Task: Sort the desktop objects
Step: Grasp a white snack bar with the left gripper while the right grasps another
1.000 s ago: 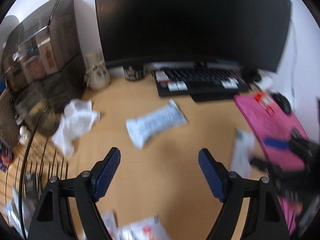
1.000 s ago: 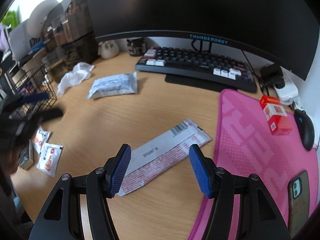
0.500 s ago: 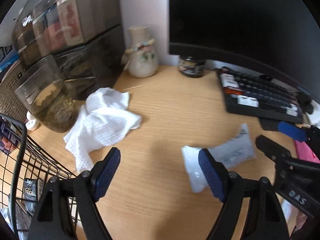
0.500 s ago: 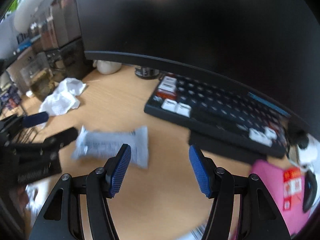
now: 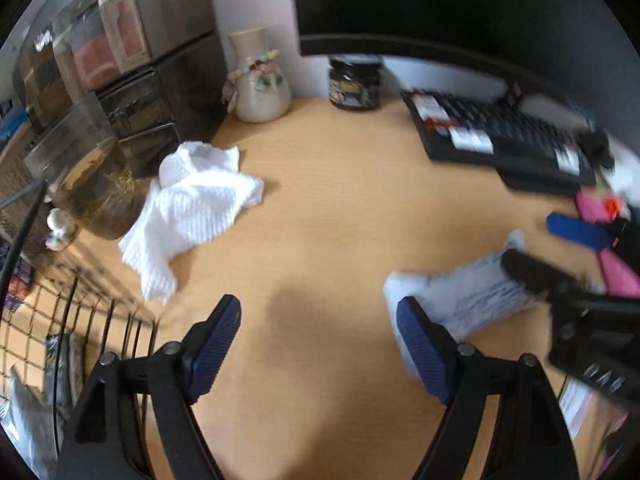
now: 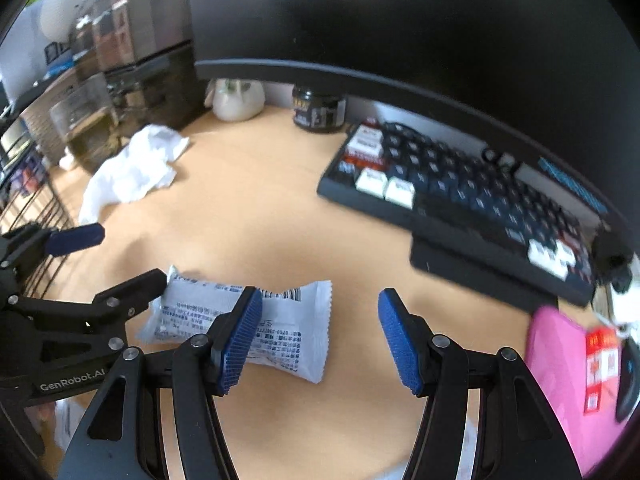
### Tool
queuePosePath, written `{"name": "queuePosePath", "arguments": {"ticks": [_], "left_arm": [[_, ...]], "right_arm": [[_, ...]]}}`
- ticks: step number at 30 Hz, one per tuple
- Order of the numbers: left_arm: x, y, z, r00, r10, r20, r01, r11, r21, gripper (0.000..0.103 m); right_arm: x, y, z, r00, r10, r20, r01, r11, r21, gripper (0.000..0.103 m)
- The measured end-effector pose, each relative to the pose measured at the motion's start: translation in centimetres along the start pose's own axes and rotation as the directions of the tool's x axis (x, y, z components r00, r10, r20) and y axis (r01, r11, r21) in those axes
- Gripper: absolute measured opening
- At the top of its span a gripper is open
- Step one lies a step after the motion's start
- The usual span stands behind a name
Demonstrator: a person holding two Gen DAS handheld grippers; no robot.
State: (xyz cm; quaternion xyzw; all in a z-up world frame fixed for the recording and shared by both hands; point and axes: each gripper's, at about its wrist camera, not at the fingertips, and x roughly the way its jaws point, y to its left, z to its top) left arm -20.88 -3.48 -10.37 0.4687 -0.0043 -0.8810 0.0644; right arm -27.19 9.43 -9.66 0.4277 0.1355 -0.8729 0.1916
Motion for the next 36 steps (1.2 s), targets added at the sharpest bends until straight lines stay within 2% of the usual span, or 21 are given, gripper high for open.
{"name": "queuePosePath", "arguments": {"ticks": [8,11,15,18,22,25,30,36], "left_arm": [[-3.7,-1.3,-4.2,1.000,-0.030,0.003,0.029,0.996,0.089,0.082],[-4.5,-1.1,-3.2,0.999,-0.018,0.027,0.016,0.997,0.074,0.082],[-4.0,-1.7,-1.3,0.999,-0.014,0.046,0.010,0.996,0.084,0.082],[-1.8,-2.8,-0.8,1.000,-0.010,0.007,0.009,0.992,0.126,0.082],[-1.2,-3.7,-2.4,0.998,-0.040,-0.043,0.046,0.985,0.167,0.082],[-2.0,-4.0,-3.5,0.997,-0.062,-0.049,0.070,0.980,0.184,0.082],[-3.4,-3.1,-2.7,0.995,-0.101,-0.021,0.103,0.988,0.118,0.082],[-4.5,-4.7,-1.5,0.985,-0.172,-0.002,0.172,0.982,0.079,0.082]], "right_arm": [[-4.7,0.6,-5.3,1.000,0.001,0.009,-0.001,0.999,-0.033,0.060],[-6.2,0.1,-6.1,0.999,-0.022,0.027,0.022,0.999,-0.025,0.060],[-6.6,1.2,-8.1,0.999,-0.007,-0.032,0.004,0.995,-0.101,0.060],[-6.1,1.5,-8.9,0.998,-0.020,-0.052,0.014,0.992,-0.126,0.060],[-4.6,0.3,-8.0,0.998,-0.033,-0.047,0.030,0.997,-0.072,0.060],[-3.7,-0.4,-6.8,0.999,0.003,-0.034,-0.004,1.000,-0.026,0.060],[-4.8,-1.0,-6.3,1.000,0.006,0.002,-0.006,1.000,0.009,0.060],[-7.0,-5.5,-8.0,0.998,-0.042,0.038,0.036,0.988,0.148,0.060]]}}
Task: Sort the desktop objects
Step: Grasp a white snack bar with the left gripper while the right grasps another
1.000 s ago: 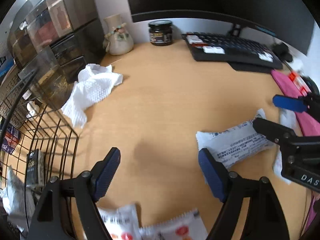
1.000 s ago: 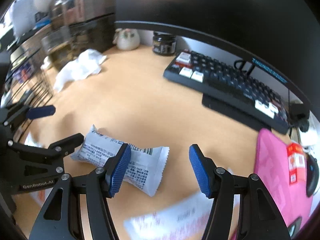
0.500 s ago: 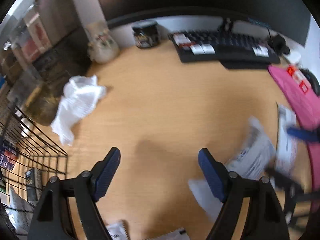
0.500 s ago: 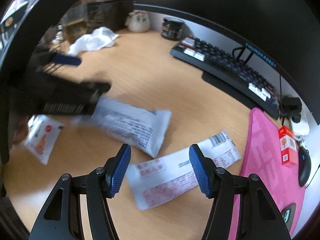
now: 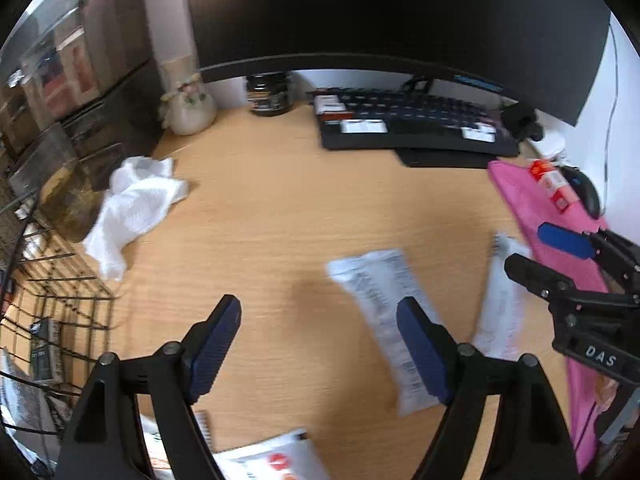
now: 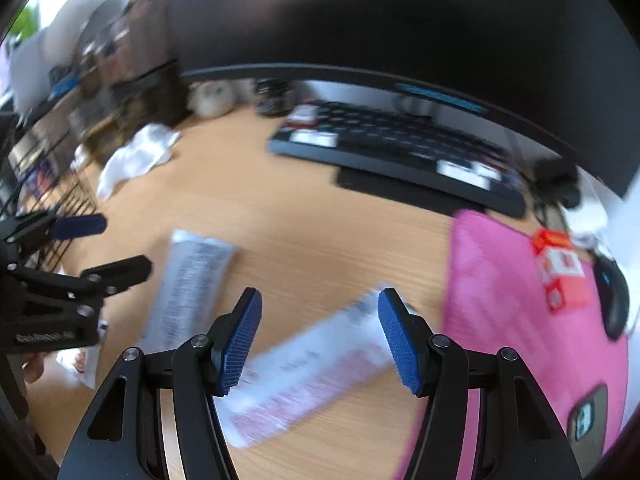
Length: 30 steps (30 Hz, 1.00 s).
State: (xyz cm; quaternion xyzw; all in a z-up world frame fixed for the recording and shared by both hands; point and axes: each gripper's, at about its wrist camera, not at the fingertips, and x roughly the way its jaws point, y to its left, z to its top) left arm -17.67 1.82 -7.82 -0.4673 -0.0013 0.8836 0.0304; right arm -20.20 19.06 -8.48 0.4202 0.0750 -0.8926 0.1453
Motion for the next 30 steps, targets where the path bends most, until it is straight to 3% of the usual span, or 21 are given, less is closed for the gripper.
{"name": "queuePosePath", "arguments": {"ticks": [5,8,10,11,12,17,22,30], "left_arm": [[1.5,-3.2,0.4,1.000,-0.020,-0.024,0.021,0.999,0.046,0.082],[3.0,-4.2,0.2,0.999,0.009,-0.051,-0.005,0.997,0.078,0.081],[3.5,-4.4,-0.1,0.998,0.026,-0.057,-0.021,0.996,0.090,0.064],[3.7,-4.3,-0.1,0.997,0.025,-0.067,-0.019,0.996,0.090,0.041],[3.7,-4.1,-0.2,0.998,0.019,-0.061,-0.014,0.997,0.079,0.039],[3.5,-2.3,-0.7,0.996,0.051,-0.067,-0.045,0.995,0.084,0.039],[3.0,0.0,-1.2,0.996,0.059,-0.068,-0.055,0.997,0.062,0.038],[2.4,1.9,-2.0,0.997,0.044,-0.066,-0.041,0.998,0.048,0.039]], "right_arm": [[-0.9,-2.9,-1.2,1.000,-0.010,0.006,0.010,0.998,0.068,0.060],[-1.2,-3.8,-1.8,1.000,-0.007,0.007,0.007,0.997,0.082,0.060],[-1.4,-4.1,-2.2,1.000,-0.004,0.006,0.004,0.996,0.085,0.060],[-1.3,-4.1,-2.3,1.000,-0.004,0.003,0.004,0.996,0.085,0.060],[-1.1,-4.1,-2.4,1.000,-0.004,-0.003,0.004,0.996,0.085,0.060],[-0.1,-3.1,-2.9,0.998,0.006,-0.059,-0.002,0.997,0.072,0.060],[1.4,-1.9,-2.9,0.989,0.084,-0.120,-0.069,0.990,0.122,0.061],[4.4,1.7,0.4,0.992,0.035,-0.120,-0.024,0.996,0.087,0.068]]}}
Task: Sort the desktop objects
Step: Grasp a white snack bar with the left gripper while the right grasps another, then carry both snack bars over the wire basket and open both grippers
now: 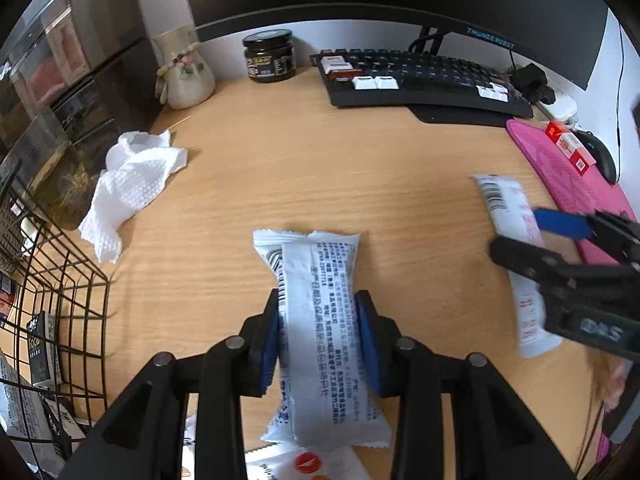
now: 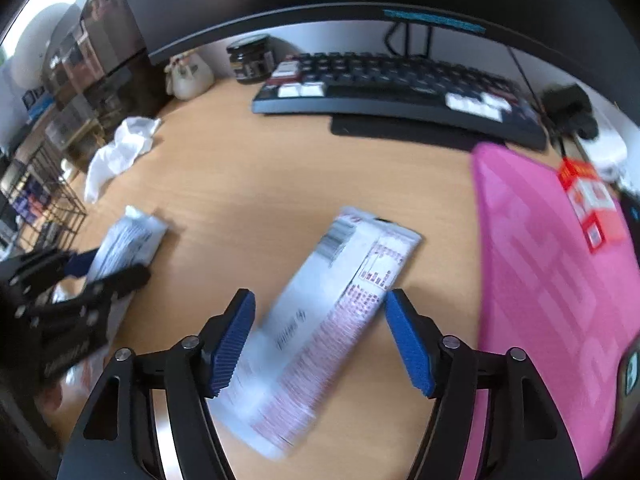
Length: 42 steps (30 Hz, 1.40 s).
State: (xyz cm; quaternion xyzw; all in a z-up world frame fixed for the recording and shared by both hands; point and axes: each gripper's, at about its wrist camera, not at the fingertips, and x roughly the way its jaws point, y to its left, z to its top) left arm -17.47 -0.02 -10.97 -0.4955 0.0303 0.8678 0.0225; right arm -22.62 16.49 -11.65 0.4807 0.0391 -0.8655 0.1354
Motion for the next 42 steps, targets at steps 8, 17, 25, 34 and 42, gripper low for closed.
{"name": "queuePosePath", "arguments": {"ticks": [8,17,25,34,42], "left_arm": [[-0.3,1.5,-0.5,1.000,-0.009,0.004,0.009,1.000,-0.019,0.039],[-2.2,1.4,0.0,0.999,-0.022,0.041,0.023,0.999,-0.031,0.038],[-9.7,1.9,1.1,0.981,-0.010,0.194,0.021,0.998,-0.053,0.038],[-18.6,6.4,-0.2,0.936,0.099,0.338,-0.059,0.990,-0.126,0.038],[-23.1,15.7,-4.7,0.897,0.287,0.336,-0.180,0.931,-0.316,0.038]], "right_arm": [[0.8,3.1,1.0,0.998,-0.057,0.005,0.057,0.994,-0.098,0.041],[-0.3,3.4,0.6,0.999,-0.046,0.018,0.048,0.994,-0.096,0.039],[-6.8,5.6,2.0,0.987,-0.017,0.158,0.039,0.990,-0.136,0.039],[-14.4,14.7,3.8,0.945,0.138,0.297,-0.045,0.953,-0.300,0.039],[-16.5,26.0,4.5,0.905,0.320,0.279,-0.164,0.869,-0.467,0.039]]}}
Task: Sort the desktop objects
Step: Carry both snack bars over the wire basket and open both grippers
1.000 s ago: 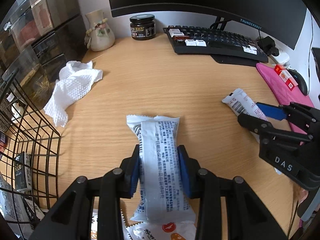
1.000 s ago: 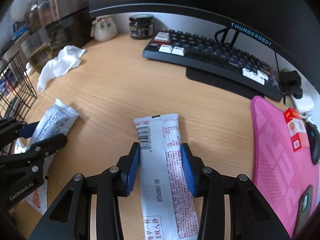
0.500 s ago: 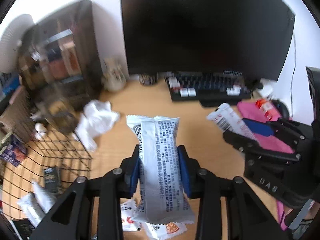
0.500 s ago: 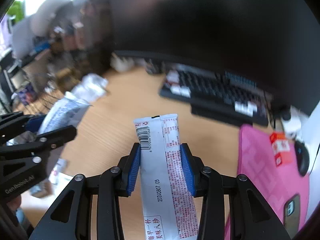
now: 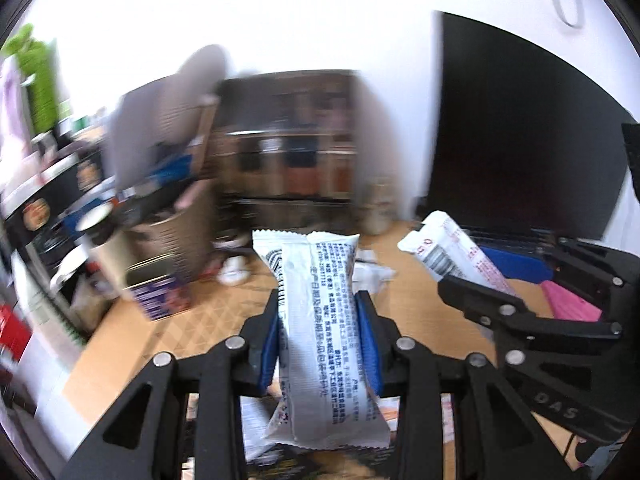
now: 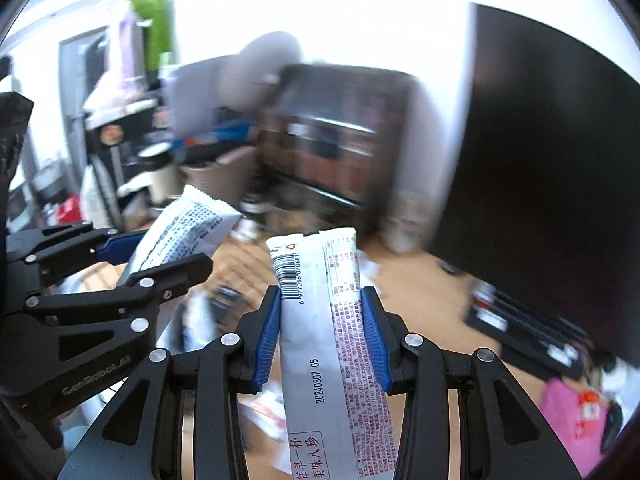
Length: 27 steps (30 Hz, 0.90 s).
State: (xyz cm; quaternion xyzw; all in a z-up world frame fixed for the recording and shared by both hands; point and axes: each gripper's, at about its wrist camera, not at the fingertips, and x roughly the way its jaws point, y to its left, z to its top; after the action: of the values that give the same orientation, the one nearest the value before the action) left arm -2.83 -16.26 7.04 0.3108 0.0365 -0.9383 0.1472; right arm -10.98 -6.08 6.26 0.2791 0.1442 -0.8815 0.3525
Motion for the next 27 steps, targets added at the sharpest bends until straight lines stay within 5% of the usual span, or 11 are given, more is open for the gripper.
{"name": "queuePosePath", "arguments": {"ticks": [10,27], "left_arm": [[0.3,9.0,-3.1,0.992,0.124,-0.037,-0.128,0.982,-0.137,0.038],[1.1,10.3,-5.0,0.987,0.137,-0.085,-0.148,0.978,-0.148,0.039]], "right_arm": [[3.7,8.9,2.4,0.984,0.179,0.010,-0.179,0.982,-0.061,0.039],[6.4,10.8,1.6,0.974,0.224,-0.031,-0.226,0.971,-0.083,0.040]]}}
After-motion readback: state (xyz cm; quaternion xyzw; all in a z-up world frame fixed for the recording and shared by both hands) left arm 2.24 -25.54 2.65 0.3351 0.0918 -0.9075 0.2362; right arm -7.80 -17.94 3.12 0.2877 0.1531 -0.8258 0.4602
